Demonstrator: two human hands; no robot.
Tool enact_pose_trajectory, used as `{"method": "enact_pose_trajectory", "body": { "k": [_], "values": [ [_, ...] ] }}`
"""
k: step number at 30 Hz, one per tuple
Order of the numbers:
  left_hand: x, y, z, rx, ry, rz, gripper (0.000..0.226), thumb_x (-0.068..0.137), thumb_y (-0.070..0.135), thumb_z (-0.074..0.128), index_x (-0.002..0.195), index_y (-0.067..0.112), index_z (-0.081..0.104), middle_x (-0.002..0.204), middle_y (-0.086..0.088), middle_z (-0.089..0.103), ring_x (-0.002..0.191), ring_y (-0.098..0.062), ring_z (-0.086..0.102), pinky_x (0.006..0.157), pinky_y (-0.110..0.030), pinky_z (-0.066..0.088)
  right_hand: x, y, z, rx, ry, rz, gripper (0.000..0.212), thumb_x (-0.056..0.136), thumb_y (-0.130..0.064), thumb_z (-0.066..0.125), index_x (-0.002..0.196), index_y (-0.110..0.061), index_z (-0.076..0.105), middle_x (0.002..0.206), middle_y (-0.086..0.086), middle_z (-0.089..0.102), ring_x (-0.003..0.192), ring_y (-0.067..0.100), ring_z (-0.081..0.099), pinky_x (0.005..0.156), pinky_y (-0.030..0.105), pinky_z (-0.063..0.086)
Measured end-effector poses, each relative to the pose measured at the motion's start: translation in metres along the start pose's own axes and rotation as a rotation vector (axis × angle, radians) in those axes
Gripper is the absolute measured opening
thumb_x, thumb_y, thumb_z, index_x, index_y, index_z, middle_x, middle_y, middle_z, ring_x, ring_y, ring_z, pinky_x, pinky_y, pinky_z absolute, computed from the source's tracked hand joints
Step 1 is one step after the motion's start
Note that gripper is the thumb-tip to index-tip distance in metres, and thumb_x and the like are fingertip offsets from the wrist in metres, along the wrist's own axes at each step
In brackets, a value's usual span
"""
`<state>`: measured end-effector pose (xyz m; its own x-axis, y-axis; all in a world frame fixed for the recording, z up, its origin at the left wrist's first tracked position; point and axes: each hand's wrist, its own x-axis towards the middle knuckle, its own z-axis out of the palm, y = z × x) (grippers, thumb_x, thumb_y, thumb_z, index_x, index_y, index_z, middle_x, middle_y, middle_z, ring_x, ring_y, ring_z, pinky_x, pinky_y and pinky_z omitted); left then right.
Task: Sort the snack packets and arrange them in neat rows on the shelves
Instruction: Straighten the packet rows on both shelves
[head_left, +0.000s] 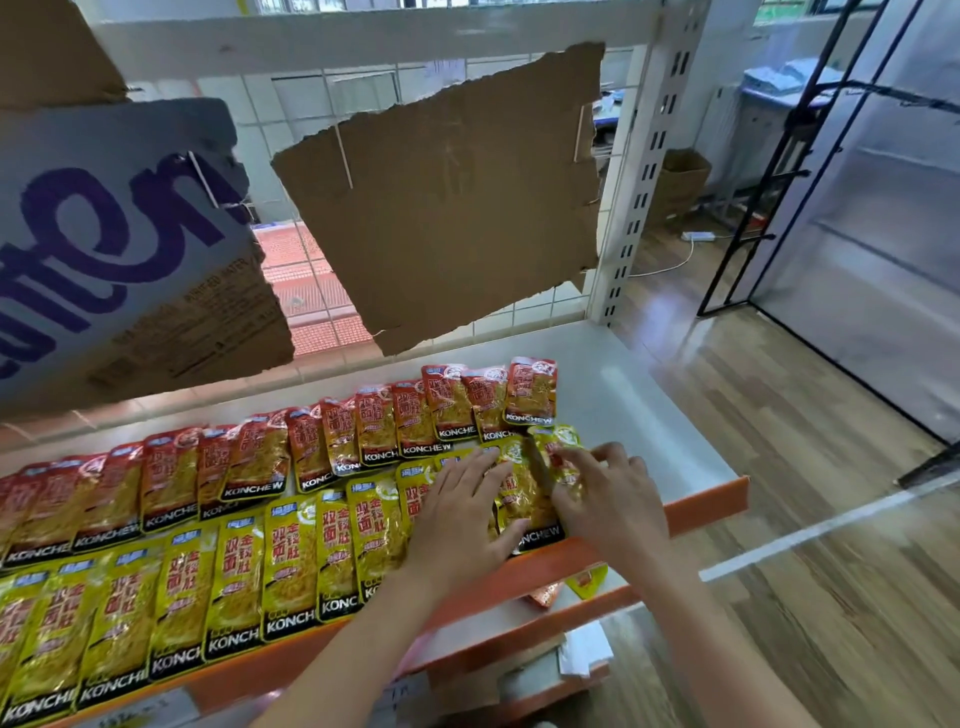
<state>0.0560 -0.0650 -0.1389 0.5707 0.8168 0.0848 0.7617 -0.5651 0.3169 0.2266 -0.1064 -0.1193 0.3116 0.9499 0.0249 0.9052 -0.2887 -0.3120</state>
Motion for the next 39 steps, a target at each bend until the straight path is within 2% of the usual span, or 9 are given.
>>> {"method": "enact_pose_trajectory", "body": {
  "k": [3, 7, 12, 14, 17, 20, 24, 32, 39],
  "values": [
    [-0.001, 0.001, 0.0, -0.001, -0.009, -0.009, 0.063, 0.09, 0.055, 0.042, 0.145, 0.032, 0.023, 0.155, 0.013, 0.013, 0.143, -0.007, 0.002, 0.112, -0.025, -0.013, -0.006, -0.006, 0.008, -0.053, 0.006, -0.112, 0.045, 0.089, -0.046, 0.047, 0.134, -0.038, 0.045, 0.122, 0.003, 0.046, 0.107, 0.026, 0.042, 0.091, 0.034, 0.039],
    [-0.001, 0.002, -0.001, -0.004, -0.018, -0.009, 0.062, 0.091, 0.055, 0.041, 0.146, 0.032, 0.022, 0.155, 0.013, 0.013, 0.143, -0.007, 0.002, 0.111, -0.024, -0.013, -0.003, -0.004, 0.002, -0.092, -0.059, -0.123, 0.044, 0.091, -0.051, 0.043, 0.134, -0.042, 0.041, 0.125, 0.0, 0.042, 0.113, 0.024, 0.038, 0.095, 0.033, 0.038],
    [0.006, -0.001, -0.016, -0.205, 0.065, -0.057, 0.049, 0.096, 0.043, 0.041, 0.141, 0.024, 0.034, 0.151, 0.009, 0.025, 0.139, -0.009, 0.017, 0.113, -0.027, 0.015, 0.029, 0.001, -0.018, 0.172, -0.007, -0.091, 0.032, 0.095, -0.03, 0.047, 0.126, -0.027, 0.056, 0.125, 0.003, 0.05, 0.117, 0.022, 0.039, 0.095, 0.034, 0.037],
    [0.025, -0.009, -0.027, -0.226, 0.122, -0.1, 0.046, 0.098, 0.038, 0.038, 0.14, 0.019, 0.036, 0.15, 0.006, 0.028, 0.139, -0.012, 0.02, 0.112, -0.029, 0.018, 0.054, 0.0, -0.021, 0.169, 0.023, -0.121, 0.033, 0.096, -0.028, 0.047, 0.127, -0.021, 0.056, 0.128, 0.005, 0.05, 0.119, 0.024, 0.039, 0.094, 0.034, 0.037],
    [0.063, -0.022, -0.04, -0.128, 0.104, -0.163, 0.052, 0.098, 0.041, 0.038, 0.143, 0.018, 0.031, 0.153, 0.001, 0.023, 0.142, -0.019, 0.015, 0.115, -0.038, 0.014, 0.093, -0.01, -0.019, 0.064, 0.035, -0.136, 0.05, 0.094, -0.045, 0.047, 0.137, -0.02, 0.045, 0.138, 0.009, 0.042, 0.125, 0.028, 0.036, 0.097, 0.037, 0.036],
    [0.093, -0.033, -0.042, 0.041, -0.078, -0.151, 0.066, 0.093, 0.054, 0.04, 0.148, 0.026, 0.018, 0.158, 0.004, 0.005, 0.145, -0.019, -0.004, 0.114, -0.05, -0.002, 0.122, -0.019, -0.009, -0.065, -0.067, -0.112, 0.068, 0.086, -0.062, 0.047, 0.142, -0.027, 0.034, 0.144, 0.012, 0.033, 0.13, 0.032, 0.03, 0.101, 0.04, 0.034],
    [0.107, -0.045, -0.034, 0.141, -0.262, -0.175, 0.071, 0.089, 0.062, 0.038, 0.148, 0.033, 0.011, 0.158, 0.008, -0.001, 0.144, -0.02, -0.013, 0.107, -0.063, -0.012, 0.14, -0.01, 0.004, -0.1, -0.224, -0.222, 0.064, 0.082, -0.062, 0.053, 0.137, -0.031, 0.041, 0.141, 0.006, 0.039, 0.126, 0.031, 0.03, 0.099, 0.04, 0.034],
    [0.112, -0.04, -0.025, 0.11, -0.257, -0.254, 0.065, 0.094, 0.054, 0.036, 0.148, 0.034, 0.007, 0.158, 0.011, -0.001, 0.144, -0.026, -0.01, 0.108, -0.064, -0.01, 0.165, 0.006, -0.004, 0.05, -0.296, -0.411, 0.063, 0.083, -0.044, 0.065, 0.139, -0.028, 0.041, 0.152, 0.001, 0.025, 0.129, 0.029, 0.024, 0.105, 0.033, 0.027],
    [0.115, -0.039, -0.017, 0.109, -0.207, -0.283, 0.064, 0.095, 0.054, 0.034, 0.148, 0.032, 0.007, 0.158, 0.01, 0.0, 0.144, -0.027, -0.008, 0.108, -0.061, -0.009, 0.165, 0.012, -0.005, 0.048, -0.296, -0.461, 0.063, 0.082, -0.046, 0.064, 0.138, -0.028, 0.043, 0.149, 0.003, 0.03, 0.129, 0.026, 0.024, 0.105, 0.034, 0.027]
  ]
}}
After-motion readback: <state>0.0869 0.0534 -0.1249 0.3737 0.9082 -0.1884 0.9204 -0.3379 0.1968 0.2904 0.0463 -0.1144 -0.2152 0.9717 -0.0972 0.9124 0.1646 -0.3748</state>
